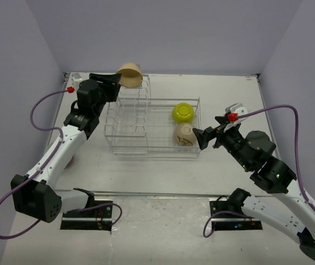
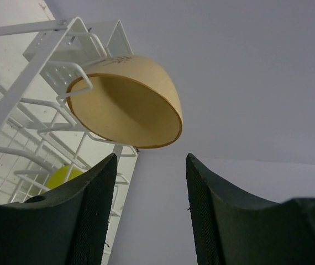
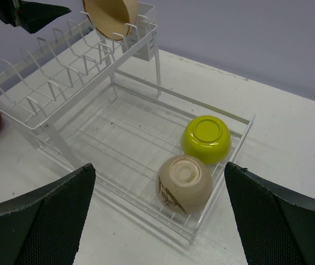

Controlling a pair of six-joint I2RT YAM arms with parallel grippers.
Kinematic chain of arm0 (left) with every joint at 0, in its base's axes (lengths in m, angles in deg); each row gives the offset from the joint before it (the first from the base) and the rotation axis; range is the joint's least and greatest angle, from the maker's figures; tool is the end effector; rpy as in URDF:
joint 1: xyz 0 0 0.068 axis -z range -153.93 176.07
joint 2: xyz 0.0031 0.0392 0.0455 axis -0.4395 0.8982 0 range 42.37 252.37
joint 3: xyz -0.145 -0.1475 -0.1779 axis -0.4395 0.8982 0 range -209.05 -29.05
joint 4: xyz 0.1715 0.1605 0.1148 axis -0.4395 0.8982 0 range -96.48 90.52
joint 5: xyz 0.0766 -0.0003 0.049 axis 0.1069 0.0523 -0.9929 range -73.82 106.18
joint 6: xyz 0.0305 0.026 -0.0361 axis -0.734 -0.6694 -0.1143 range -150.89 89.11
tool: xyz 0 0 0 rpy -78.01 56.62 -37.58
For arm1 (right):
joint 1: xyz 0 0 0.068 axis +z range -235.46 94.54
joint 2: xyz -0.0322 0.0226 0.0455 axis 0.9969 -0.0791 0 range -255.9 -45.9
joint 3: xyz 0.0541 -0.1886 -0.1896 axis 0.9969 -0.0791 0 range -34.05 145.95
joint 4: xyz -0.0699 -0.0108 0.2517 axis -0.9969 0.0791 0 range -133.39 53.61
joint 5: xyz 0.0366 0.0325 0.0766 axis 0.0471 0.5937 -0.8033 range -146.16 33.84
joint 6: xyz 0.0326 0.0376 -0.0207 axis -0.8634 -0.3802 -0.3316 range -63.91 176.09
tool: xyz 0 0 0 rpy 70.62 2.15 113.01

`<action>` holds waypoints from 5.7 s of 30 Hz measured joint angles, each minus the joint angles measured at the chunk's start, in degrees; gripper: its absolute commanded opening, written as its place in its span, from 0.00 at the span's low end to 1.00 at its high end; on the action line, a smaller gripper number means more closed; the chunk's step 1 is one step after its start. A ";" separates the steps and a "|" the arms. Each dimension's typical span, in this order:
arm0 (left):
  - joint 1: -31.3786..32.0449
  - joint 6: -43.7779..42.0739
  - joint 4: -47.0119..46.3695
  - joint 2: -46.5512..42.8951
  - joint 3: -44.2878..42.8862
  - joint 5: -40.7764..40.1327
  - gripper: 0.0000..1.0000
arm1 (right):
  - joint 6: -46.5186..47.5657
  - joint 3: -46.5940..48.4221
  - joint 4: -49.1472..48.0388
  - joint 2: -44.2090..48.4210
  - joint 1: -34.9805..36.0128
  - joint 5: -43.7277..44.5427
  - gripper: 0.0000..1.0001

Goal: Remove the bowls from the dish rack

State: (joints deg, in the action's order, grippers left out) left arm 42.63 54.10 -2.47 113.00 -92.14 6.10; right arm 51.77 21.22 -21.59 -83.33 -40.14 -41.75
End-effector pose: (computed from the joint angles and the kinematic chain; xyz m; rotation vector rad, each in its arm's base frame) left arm 0.2799 -0.0767 0.3680 -1.1859 1.4999 -1.0995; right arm 0.1001 0.0886 0.3986 -0.3945 1.6099 0.4559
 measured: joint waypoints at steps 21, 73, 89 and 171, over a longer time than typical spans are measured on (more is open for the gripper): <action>3.10 -0.79 -0.52 14.88 -16.00 -3.69 0.54 | 0.57 -0.24 -0.48 0.50 0.00 0.04 0.99; 4.92 -1.49 -9.38 16.48 -10.36 -4.63 0.00 | 0.92 -1.29 -1.70 1.46 0.00 -0.24 0.99; 5.55 -3.96 -25.49 10.67 3.17 -5.14 0.00 | 0.92 -1.36 -1.70 0.61 0.00 -0.46 0.99; -31.89 -47.19 45.00 0.00 4.37 -12.83 0.00 | -0.22 -1.38 -1.68 0.81 0.04 -4.96 0.99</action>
State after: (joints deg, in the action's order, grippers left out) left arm 10.74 6.91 42.53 113.00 -87.77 -6.73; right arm 51.56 19.84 -23.27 -82.52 -40.10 -46.71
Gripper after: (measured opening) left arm 0.049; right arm 0.989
